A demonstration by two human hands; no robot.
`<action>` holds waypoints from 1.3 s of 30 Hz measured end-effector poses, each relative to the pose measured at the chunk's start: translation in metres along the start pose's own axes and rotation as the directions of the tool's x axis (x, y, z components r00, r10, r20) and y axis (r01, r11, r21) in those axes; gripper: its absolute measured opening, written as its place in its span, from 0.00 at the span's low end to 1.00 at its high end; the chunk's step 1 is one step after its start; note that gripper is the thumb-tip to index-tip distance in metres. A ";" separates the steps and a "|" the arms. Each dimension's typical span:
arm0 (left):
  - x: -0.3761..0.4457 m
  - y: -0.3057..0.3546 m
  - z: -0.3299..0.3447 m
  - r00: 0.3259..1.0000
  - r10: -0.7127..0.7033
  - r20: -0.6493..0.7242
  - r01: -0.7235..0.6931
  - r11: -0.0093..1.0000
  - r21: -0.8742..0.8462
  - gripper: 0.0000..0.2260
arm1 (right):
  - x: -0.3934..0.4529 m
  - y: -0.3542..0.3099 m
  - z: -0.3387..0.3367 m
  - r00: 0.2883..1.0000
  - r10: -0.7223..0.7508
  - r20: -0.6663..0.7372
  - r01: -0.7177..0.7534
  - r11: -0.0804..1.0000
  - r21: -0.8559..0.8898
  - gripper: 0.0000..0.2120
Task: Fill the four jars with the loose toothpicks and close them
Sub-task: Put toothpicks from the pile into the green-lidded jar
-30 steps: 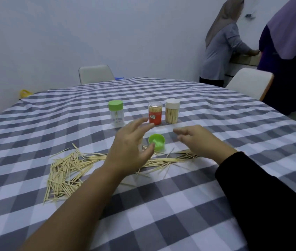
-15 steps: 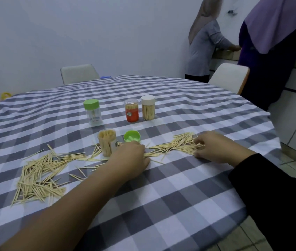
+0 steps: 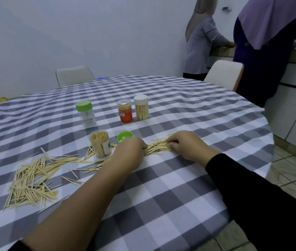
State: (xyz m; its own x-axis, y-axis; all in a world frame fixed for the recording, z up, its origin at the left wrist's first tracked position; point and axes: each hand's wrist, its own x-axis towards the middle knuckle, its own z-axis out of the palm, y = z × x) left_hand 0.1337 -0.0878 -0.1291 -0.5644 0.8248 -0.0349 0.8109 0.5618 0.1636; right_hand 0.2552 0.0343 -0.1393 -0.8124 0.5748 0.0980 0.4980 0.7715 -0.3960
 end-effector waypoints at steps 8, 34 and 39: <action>-0.009 -0.003 0.016 0.987 0.047 -0.154 -0.059 0.995 -0.075 0.27 | -0.001 0.012 -0.013 0.988 -0.038 0.148 0.065 0.981 -0.180 0.24; 0.011 -0.004 0.022 0.992 0.119 -0.050 -0.097 0.943 0.319 0.17 | 0.023 -0.019 0.005 0.915 -0.273 0.297 0.386 0.806 -0.449 0.20; -0.002 -0.002 0.015 0.997 0.025 -0.078 0.001 0.949 0.317 0.13 | 0.023 -0.014 0.009 0.935 -0.302 0.188 0.356 0.790 -0.499 0.13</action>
State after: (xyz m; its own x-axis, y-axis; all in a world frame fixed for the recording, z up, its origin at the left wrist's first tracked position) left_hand 0.1357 -0.0897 -0.1446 -0.5546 0.8309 0.0459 0.8174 0.5543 -0.1569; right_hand 0.2269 0.0348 -0.1397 -0.9667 0.2529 0.0395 0.2559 0.9502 0.1780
